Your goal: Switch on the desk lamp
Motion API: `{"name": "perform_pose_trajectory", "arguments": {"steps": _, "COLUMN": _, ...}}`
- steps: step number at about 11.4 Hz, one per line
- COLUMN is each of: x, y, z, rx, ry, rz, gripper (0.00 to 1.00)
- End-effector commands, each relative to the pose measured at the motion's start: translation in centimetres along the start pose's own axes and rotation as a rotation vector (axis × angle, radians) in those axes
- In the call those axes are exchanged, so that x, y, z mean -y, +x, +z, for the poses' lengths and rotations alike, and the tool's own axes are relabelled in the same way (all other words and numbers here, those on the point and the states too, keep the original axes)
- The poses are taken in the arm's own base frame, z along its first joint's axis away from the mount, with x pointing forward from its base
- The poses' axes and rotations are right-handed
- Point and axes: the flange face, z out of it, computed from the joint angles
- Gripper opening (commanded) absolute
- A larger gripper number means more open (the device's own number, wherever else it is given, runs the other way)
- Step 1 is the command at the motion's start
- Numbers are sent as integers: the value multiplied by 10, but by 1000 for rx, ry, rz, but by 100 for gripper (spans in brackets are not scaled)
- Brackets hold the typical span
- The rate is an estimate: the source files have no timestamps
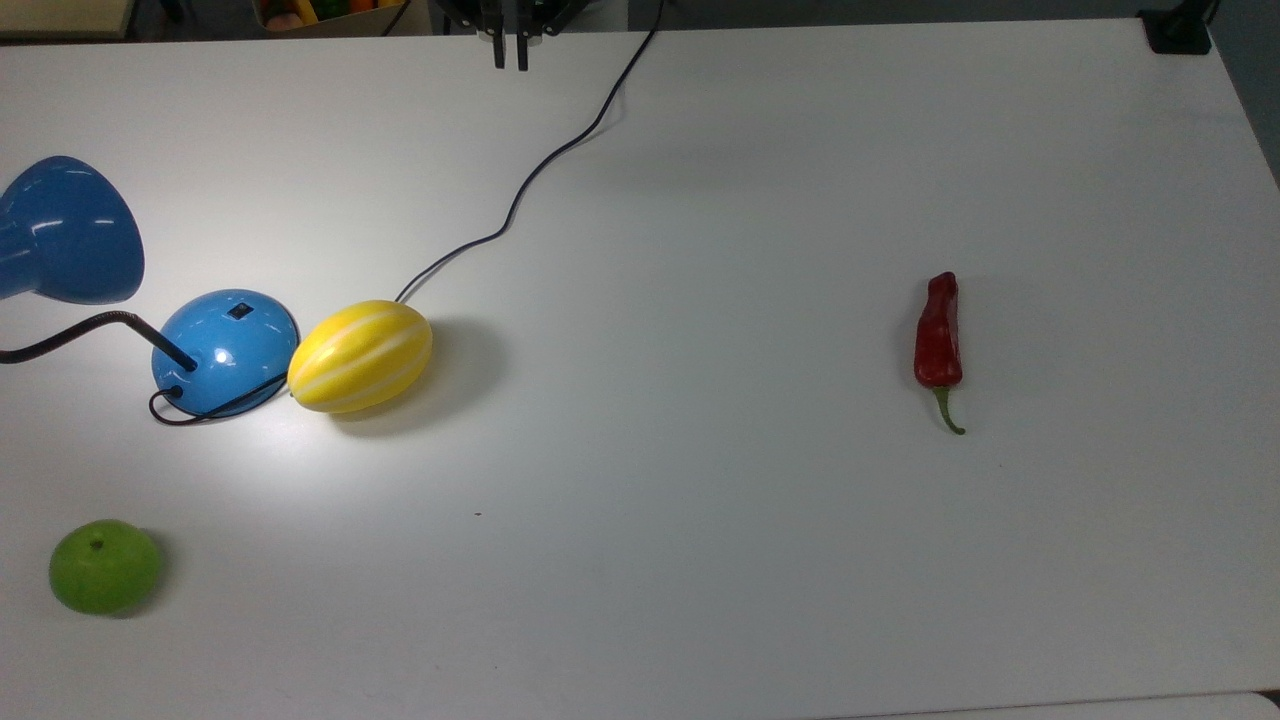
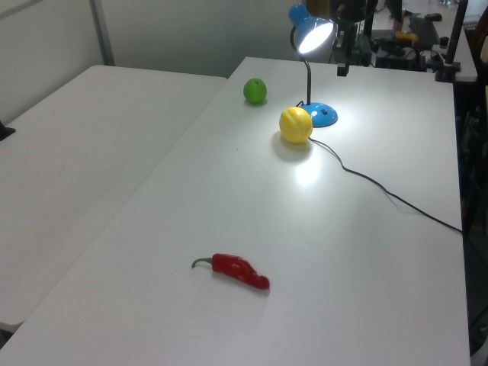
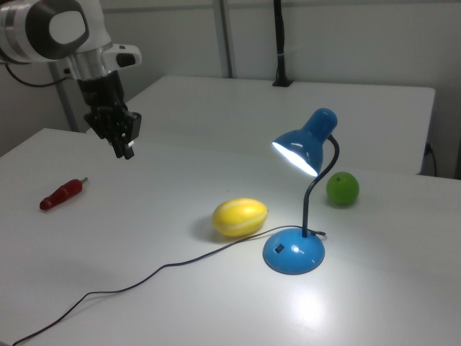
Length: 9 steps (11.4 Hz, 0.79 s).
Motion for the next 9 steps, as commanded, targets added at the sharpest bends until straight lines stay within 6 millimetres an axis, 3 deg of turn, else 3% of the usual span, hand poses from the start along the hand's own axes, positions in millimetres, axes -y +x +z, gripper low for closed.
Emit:
{"name": "perform_pose_trajectory", "arguments": {"steps": 1, "x": -8, "y": -8, "z": -6, "rx": 8, "ry": -6, "rz": -14, "gripper": 91}}
{"name": "perform_pose_trajectory", "arguments": {"steps": 2, "x": -9, "y": -8, "z": -6, "rx": 8, "ry": -6, "rz": -11, "gripper": 100}}
{"name": "perform_pose_trajectory", "arguments": {"steps": 9, "x": -15, "y": -10, "z": -11, "rx": 0, "ry": -3, "rz": 4, "gripper": 100}}
